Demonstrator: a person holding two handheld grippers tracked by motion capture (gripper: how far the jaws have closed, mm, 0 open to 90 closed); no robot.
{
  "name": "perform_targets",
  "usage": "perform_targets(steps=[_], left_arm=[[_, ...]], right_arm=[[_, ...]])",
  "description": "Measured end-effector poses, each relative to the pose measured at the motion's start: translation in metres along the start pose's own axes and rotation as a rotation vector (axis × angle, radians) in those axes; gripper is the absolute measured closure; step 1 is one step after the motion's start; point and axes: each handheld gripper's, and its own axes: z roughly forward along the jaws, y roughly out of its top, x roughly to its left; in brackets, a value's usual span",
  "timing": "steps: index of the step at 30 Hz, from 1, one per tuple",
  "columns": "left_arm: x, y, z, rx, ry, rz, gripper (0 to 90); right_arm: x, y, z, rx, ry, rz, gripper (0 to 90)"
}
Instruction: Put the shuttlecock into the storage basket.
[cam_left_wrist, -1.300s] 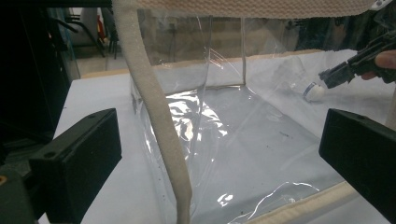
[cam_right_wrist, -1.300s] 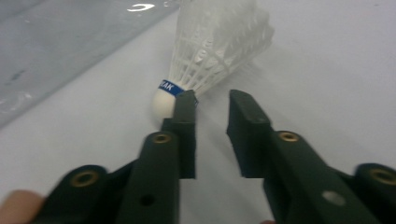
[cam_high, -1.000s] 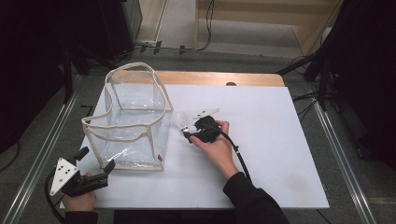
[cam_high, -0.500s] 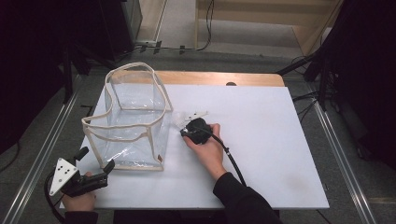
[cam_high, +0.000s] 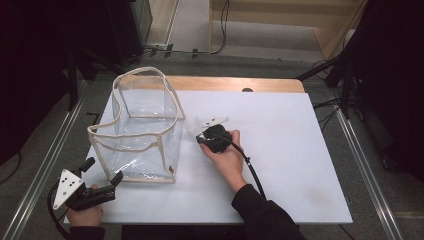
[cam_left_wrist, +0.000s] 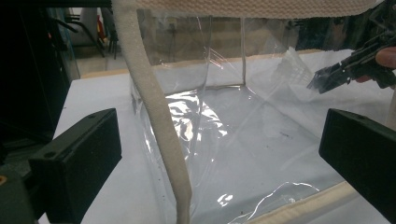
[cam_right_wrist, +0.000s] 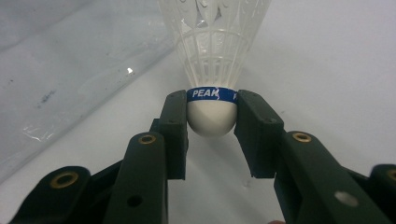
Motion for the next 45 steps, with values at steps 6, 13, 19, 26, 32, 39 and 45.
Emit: perform_targets(steps=[6, 13, 19, 26, 32, 39, 45], left_arm=[[0.000, 0.000, 0.000, 0.000, -0.001, 0.001, 0.0], [0.000, 0.000, 0.000, 0.001, -0.001, 0.002, 0.0], [0.000, 0.000, 0.000, 0.004, 0.000, 0.005, 0.0], [0.000, 0.000, 0.000, 0.004, 0.000, 0.005, 0.0], [0.000, 0.000, 0.000, 0.004, 0.000, 0.005, 0.0], [0.000, 0.000, 0.000, 0.001, 0.000, 0.001, 0.0], [0.000, 0.000, 0.000, 0.000, -0.001, 0.000, 0.0]], right_arm=[[-0.006, 0.000, -0.011, -0.029, 0.007, 0.004, 62.8], [-0.012, 0.000, -0.022, -0.048, 0.004, 0.013, 62.8], [-0.016, 0.001, -0.031, -0.067, 0.002, 0.014, 62.9], [-0.018, 0.002, -0.039, -0.091, 0.003, 0.014, 62.9], [-0.017, 0.005, -0.047, -0.114, 0.004, 0.013, 62.8], [-0.016, 0.008, -0.054, -0.144, 0.002, 0.008, 62.9], [-0.014, 0.012, -0.060, -0.159, 0.007, 0.009, 62.9]])
